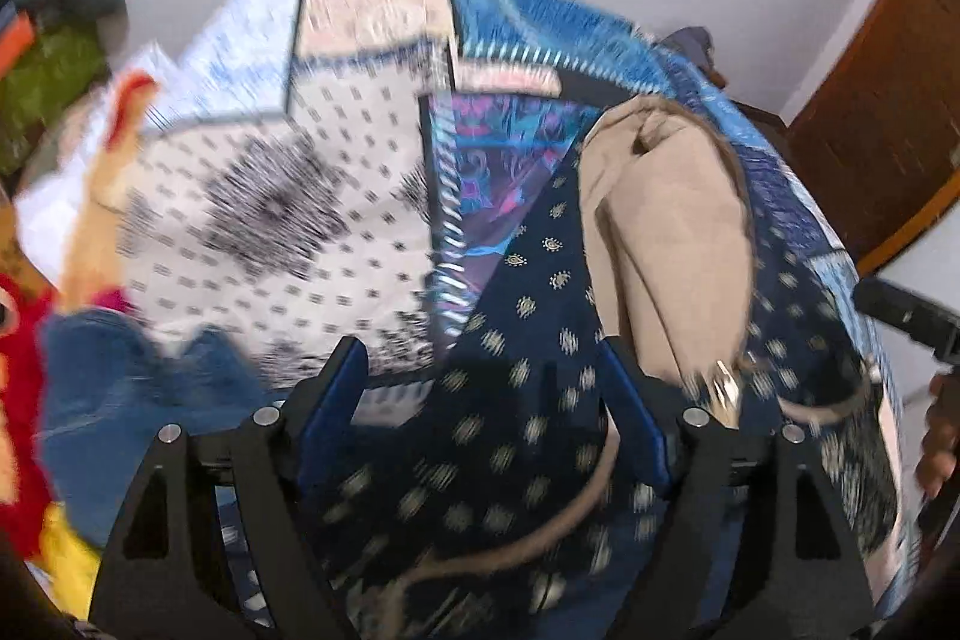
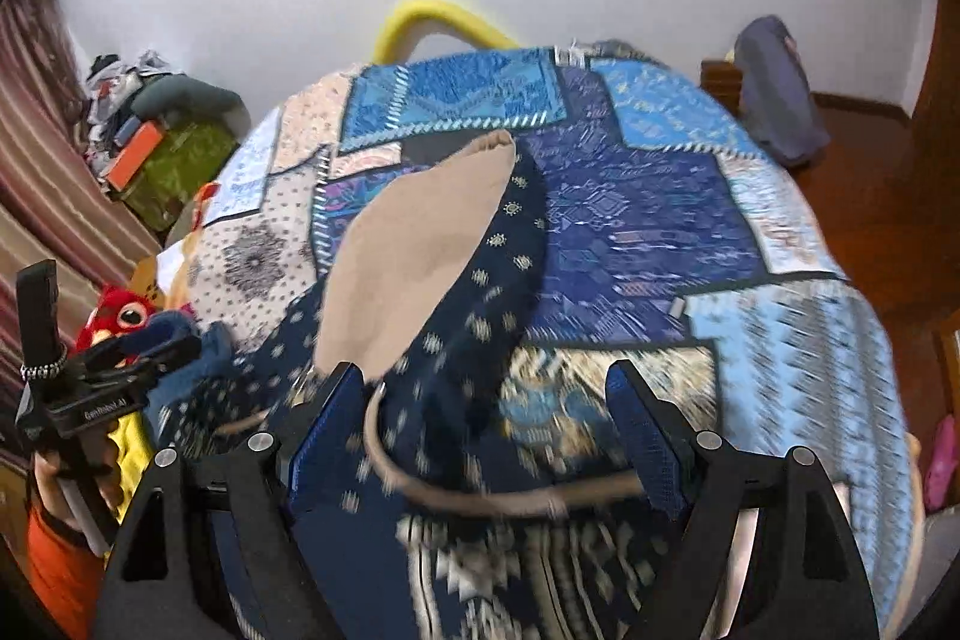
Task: Fold large clothes
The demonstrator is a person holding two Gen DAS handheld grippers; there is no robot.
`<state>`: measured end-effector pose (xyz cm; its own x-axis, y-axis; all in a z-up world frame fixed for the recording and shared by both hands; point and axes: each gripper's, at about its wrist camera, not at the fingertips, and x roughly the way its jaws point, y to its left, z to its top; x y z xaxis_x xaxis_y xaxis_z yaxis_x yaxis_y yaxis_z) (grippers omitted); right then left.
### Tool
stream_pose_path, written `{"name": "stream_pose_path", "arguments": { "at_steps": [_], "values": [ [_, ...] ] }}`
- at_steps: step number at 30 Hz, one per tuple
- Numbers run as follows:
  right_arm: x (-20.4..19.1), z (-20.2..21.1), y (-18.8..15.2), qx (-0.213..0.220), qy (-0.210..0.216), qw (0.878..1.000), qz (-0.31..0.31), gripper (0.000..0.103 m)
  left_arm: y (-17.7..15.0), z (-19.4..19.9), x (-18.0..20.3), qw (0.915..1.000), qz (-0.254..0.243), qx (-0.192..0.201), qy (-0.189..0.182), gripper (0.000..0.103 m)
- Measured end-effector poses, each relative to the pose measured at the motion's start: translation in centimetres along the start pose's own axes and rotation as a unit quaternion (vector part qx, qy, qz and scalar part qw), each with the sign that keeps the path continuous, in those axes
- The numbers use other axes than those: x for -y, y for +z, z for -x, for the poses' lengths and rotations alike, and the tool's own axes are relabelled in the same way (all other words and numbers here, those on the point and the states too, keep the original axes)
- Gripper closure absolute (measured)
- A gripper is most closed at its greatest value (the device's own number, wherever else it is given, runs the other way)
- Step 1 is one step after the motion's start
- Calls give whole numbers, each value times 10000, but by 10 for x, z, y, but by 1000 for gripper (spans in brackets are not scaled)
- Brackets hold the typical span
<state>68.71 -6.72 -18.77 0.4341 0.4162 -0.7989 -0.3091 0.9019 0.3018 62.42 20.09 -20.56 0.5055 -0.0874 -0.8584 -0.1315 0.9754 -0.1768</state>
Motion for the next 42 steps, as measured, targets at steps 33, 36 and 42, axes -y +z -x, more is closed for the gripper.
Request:
{"name": "stream_pose_path", "arguments": {
  "at_steps": [33,36,42],
  "values": [
    [-67,108,-121,505,585,9893,1235,95,-123,138,42,9926,-1050,488,-375,93],
    [-60,113,-166,385,285,9892,1385,95,-159,141,36,9929,-1082,429,-246,93],
    [-38,107,-226,487,-1471,9704,1854,95,-208,127,24,9955,-912,267,65,93]
  ]
}}
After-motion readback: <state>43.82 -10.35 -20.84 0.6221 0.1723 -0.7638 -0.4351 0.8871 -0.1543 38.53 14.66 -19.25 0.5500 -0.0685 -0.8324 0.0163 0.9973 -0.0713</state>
